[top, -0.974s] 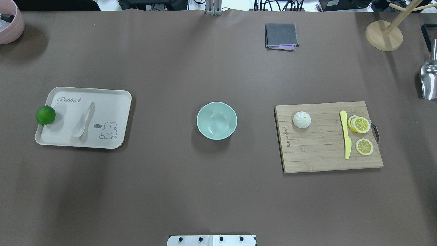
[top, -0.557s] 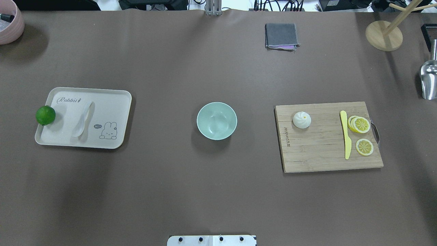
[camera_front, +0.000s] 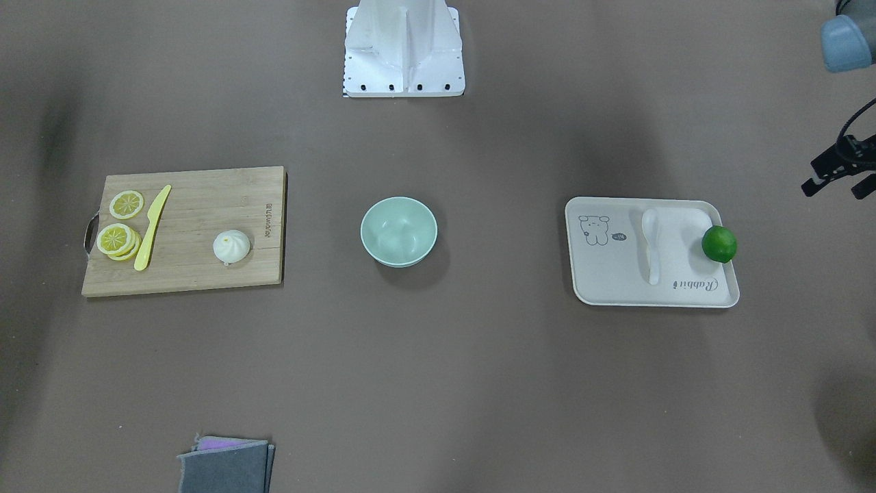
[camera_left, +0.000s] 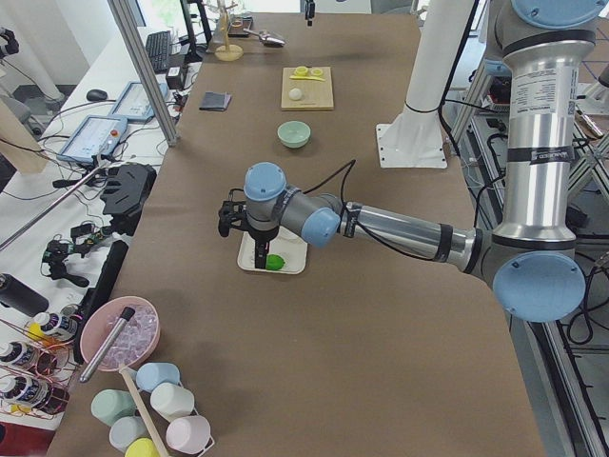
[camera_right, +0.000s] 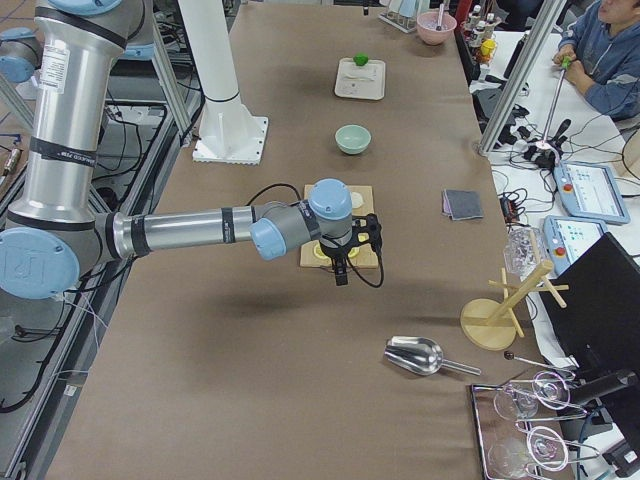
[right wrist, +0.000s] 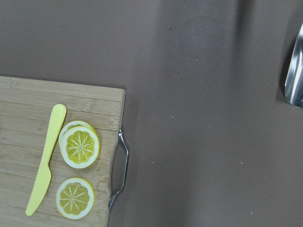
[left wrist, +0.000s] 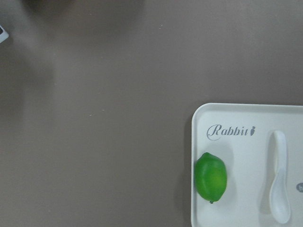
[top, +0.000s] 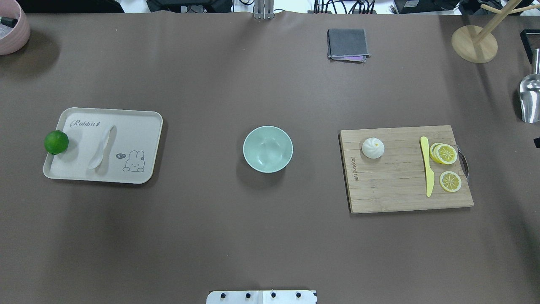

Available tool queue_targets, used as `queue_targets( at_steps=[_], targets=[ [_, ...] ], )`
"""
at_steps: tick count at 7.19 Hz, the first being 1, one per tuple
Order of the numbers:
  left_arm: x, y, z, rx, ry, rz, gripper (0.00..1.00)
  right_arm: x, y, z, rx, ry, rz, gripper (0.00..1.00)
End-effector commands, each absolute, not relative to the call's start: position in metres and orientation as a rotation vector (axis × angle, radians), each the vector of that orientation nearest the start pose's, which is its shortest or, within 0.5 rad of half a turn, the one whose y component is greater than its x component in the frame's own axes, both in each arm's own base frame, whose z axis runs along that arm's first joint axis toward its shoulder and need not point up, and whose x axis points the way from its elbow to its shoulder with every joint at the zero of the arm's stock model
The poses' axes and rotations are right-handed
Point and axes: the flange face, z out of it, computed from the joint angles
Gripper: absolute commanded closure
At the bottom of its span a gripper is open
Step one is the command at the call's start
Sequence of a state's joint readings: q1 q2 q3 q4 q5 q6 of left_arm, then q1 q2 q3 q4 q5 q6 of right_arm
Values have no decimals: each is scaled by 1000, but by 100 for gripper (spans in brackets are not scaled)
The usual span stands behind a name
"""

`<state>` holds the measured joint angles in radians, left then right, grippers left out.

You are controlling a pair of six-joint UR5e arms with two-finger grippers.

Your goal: Put spoon and bun in bowl

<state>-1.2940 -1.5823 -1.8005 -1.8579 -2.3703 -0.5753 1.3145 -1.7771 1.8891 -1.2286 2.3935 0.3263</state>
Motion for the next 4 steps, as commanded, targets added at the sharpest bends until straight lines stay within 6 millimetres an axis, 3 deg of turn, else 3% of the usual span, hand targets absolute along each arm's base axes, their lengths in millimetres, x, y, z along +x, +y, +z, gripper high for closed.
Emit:
queue_targets(
  at_steps=[1,2,4],
  targets=[
    [155,-525,470,122,893,-31,3,-60,-430,543,183,-900,-146,1],
    [176,-543,469,118,884,-17,3,-76,-441,529,155,-910,-79,2],
    [220,-546,469,77,882,28,5,-138,-454,493,133,-904,-56,3]
  ],
)
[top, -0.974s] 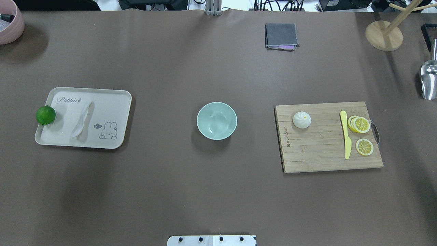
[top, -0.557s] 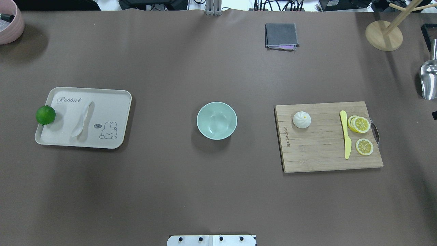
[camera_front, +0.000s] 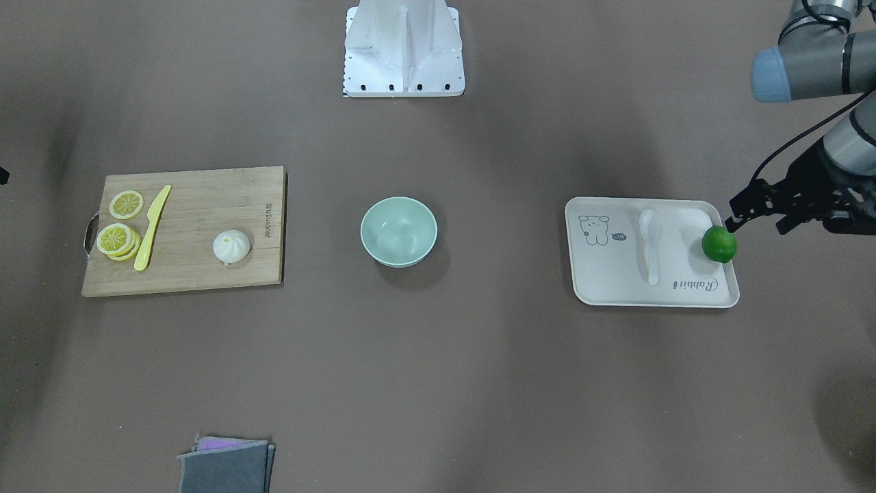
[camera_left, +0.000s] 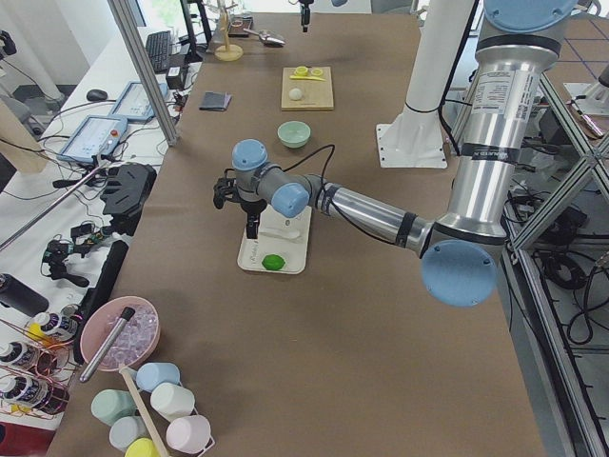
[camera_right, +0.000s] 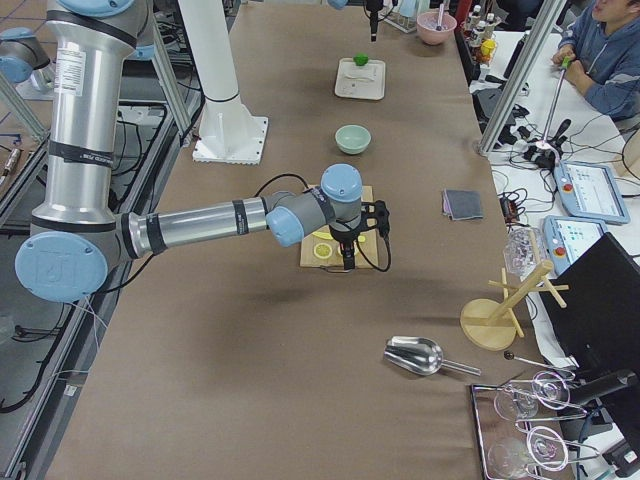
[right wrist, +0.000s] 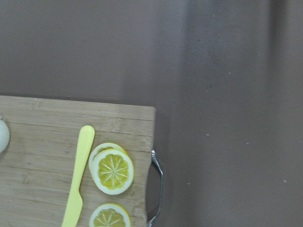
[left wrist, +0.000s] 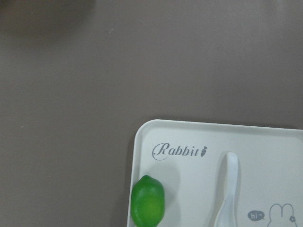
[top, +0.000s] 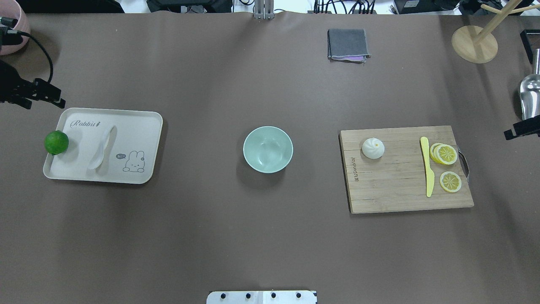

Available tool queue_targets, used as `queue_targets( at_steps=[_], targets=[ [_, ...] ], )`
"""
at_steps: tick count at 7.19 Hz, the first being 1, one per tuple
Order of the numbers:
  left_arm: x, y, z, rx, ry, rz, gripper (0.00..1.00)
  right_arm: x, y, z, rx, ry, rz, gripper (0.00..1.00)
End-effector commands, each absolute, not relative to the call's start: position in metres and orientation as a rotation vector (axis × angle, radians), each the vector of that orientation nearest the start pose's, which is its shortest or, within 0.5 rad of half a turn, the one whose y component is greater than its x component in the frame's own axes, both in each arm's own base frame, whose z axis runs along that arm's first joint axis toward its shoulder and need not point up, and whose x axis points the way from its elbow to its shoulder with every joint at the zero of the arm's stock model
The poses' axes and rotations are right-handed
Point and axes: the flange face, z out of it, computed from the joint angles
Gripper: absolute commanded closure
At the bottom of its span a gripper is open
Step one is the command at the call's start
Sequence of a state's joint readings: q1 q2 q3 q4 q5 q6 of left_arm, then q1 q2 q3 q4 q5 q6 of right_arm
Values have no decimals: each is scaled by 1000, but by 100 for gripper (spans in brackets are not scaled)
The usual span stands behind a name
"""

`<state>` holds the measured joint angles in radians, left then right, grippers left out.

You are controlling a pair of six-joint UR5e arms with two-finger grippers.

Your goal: Put spoon and bun in bowl

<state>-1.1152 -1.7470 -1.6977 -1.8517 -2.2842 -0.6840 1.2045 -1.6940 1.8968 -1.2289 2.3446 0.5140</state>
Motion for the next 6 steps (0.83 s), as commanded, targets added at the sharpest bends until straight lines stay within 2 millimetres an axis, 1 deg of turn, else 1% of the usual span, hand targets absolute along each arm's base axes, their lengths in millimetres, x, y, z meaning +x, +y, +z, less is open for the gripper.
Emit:
queue_targets(
  at_steps=[1,2,3,4,6],
  targets=[
    [240,-544,467,61,882,40,7,-156,-456,483,122,-912,-54,3],
    [268,-546,465,85,837,60,9,-167,-456,477,123,-916,-73,3],
    [289,-545,475,78,808,83,12,-174,-456,473,122,-921,-86,3],
    [301,-541,485,61,800,104,16,-180,-457,468,125,-926,-100,3],
    [329,-533,485,63,782,142,22,-200,-458,455,128,-940,-140,3]
  ],
)
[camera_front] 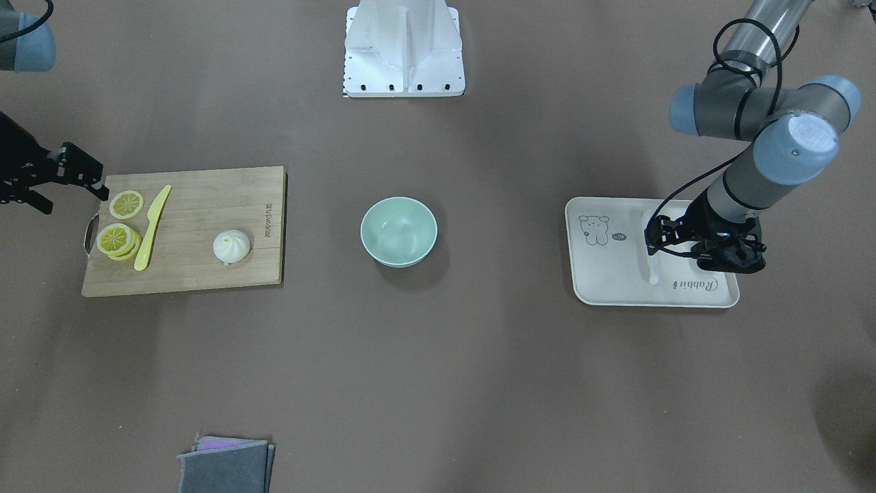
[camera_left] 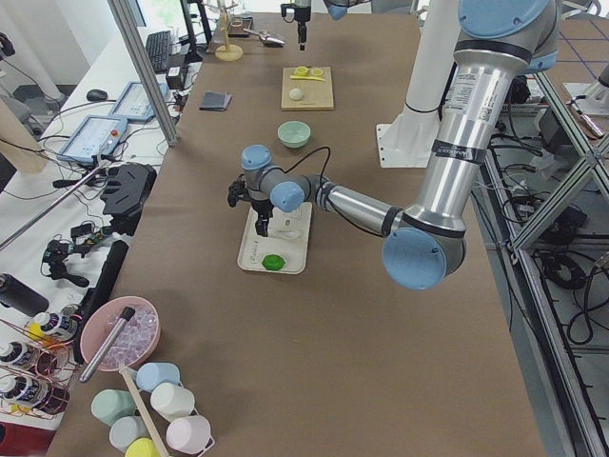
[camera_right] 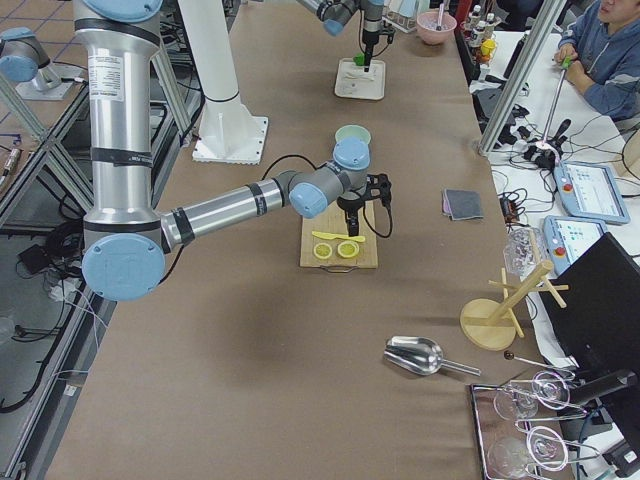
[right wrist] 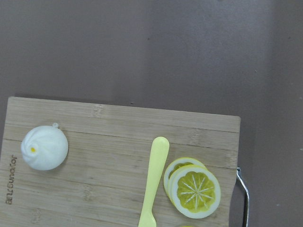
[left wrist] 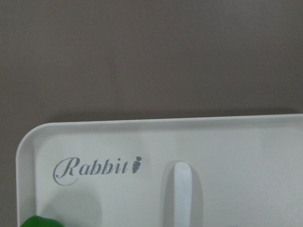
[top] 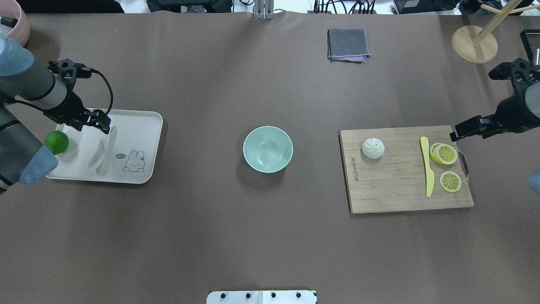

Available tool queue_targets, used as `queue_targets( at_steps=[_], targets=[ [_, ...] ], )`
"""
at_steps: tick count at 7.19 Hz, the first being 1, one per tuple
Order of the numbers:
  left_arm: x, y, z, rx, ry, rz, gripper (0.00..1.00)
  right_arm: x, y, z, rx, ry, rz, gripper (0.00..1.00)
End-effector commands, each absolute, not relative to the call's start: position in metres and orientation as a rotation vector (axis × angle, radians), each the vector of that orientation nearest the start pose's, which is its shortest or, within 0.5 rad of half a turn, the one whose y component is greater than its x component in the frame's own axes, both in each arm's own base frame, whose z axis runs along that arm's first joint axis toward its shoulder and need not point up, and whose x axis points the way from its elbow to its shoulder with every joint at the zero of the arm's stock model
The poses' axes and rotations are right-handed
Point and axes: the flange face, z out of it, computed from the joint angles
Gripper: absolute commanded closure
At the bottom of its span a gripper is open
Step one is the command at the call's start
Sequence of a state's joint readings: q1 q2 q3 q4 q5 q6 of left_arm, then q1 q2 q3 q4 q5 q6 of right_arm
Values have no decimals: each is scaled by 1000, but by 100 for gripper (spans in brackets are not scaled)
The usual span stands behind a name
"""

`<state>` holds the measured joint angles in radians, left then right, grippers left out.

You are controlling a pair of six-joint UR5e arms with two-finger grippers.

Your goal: Put spoon and bun in bowl

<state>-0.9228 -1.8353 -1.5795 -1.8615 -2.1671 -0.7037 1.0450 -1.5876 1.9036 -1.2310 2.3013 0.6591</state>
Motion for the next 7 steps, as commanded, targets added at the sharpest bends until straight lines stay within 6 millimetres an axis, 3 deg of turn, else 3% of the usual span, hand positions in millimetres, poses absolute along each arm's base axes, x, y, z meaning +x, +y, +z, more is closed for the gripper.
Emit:
queue_targets(
  at_steps=[1,4,5,7],
  targets=[
    [336,-530,487,55,780,153,27,-207,-457,452,127,-944,-154,3],
    [339,-530,494,45,771,158,52,-227,-455,441,117,-957,-174,3],
    [342,-531,495,41,769,159,56,-231,-454,441,114,-958,-180,3],
    [343,-531,500,39,759,156,92,-233,-453,441,112,-958,-184,3]
  ],
)
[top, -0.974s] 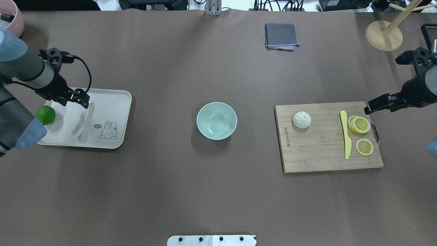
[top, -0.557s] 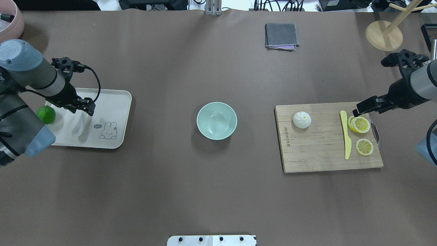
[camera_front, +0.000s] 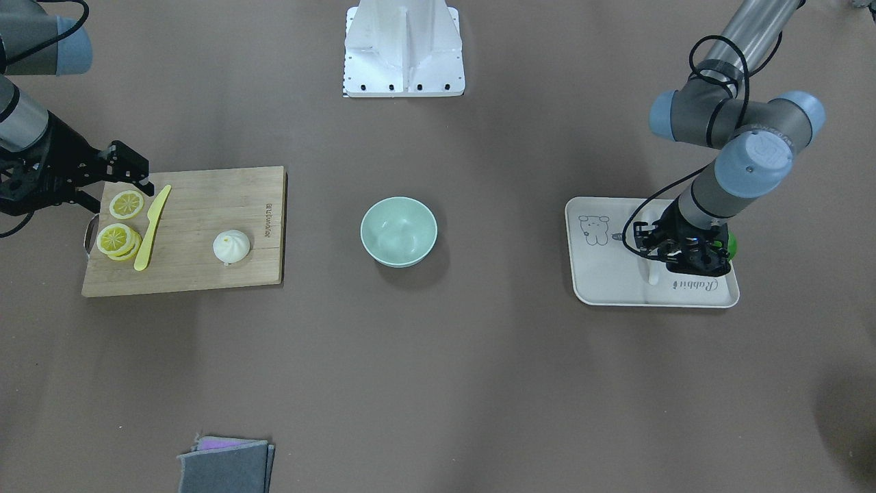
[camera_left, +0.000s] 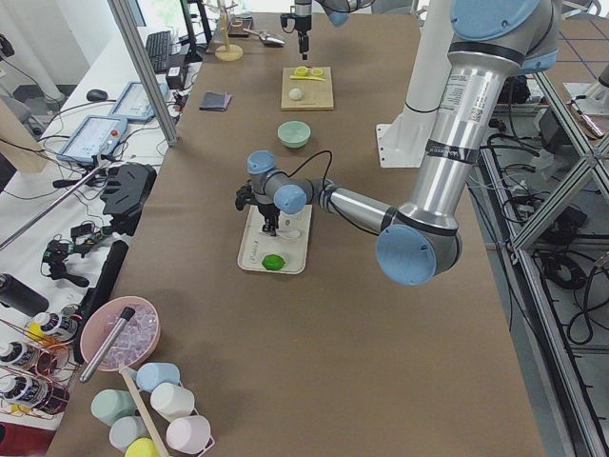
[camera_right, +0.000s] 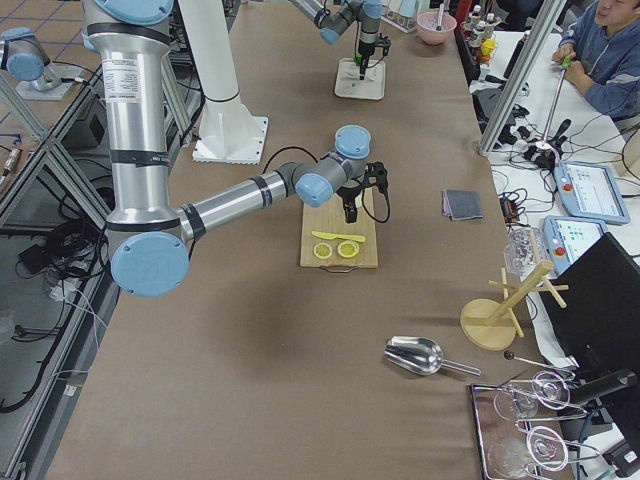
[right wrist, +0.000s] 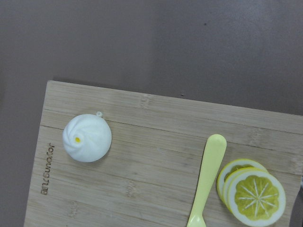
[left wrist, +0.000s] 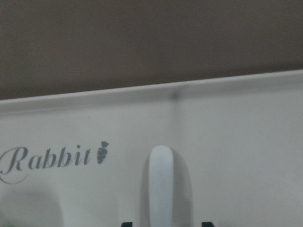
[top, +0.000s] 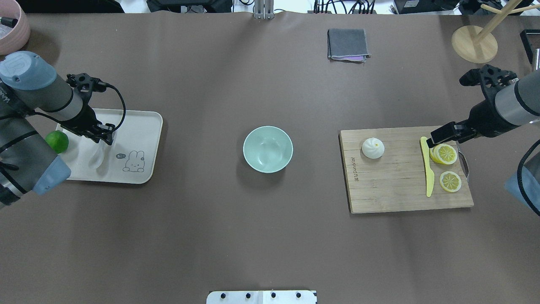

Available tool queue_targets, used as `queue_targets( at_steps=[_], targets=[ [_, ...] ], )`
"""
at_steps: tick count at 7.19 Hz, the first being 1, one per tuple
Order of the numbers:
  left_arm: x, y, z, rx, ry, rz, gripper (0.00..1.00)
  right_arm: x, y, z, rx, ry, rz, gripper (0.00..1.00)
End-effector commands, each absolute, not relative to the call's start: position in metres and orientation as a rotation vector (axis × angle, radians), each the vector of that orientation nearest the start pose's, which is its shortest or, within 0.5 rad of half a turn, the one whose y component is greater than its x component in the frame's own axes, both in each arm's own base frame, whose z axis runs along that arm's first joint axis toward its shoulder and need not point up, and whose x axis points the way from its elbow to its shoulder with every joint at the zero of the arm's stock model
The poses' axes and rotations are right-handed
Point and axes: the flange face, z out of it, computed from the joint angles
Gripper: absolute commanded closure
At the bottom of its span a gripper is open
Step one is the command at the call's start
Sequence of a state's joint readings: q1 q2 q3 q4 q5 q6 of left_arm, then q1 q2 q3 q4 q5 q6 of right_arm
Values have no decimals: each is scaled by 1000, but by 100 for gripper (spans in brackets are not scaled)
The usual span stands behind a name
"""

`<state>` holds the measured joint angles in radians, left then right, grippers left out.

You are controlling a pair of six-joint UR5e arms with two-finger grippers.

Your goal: Put spoon and bun in bowl

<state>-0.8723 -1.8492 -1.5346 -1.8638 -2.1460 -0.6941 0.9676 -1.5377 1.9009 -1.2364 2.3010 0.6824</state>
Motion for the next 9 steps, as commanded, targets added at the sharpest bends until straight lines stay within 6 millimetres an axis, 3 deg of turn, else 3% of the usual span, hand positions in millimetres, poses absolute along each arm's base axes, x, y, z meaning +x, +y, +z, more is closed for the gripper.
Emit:
queue_targets(
  at_steps=[1,2,4,5,6,7,9],
  targets=[
    [342,-530,497,42,764,157,100,-234,-452,441,110,-959,-185,3],
    [341,-531,487,53,774,149,100,-237,-452,440,110,-959,-190,3],
    [339,-525,430,108,840,146,100,-250,-454,435,129,-942,-196,4],
    [346,-534,385,111,879,80,100,-260,-453,432,141,-931,-208,4],
    [369,-540,330,94,909,34,100,-272,-453,425,153,-929,-223,4],
    [399,-532,287,57,927,2,100,-286,-452,419,159,-925,-231,5],
    [432,-520,239,28,970,-32,100,-325,-448,407,163,-909,-217,6]
  ],
)
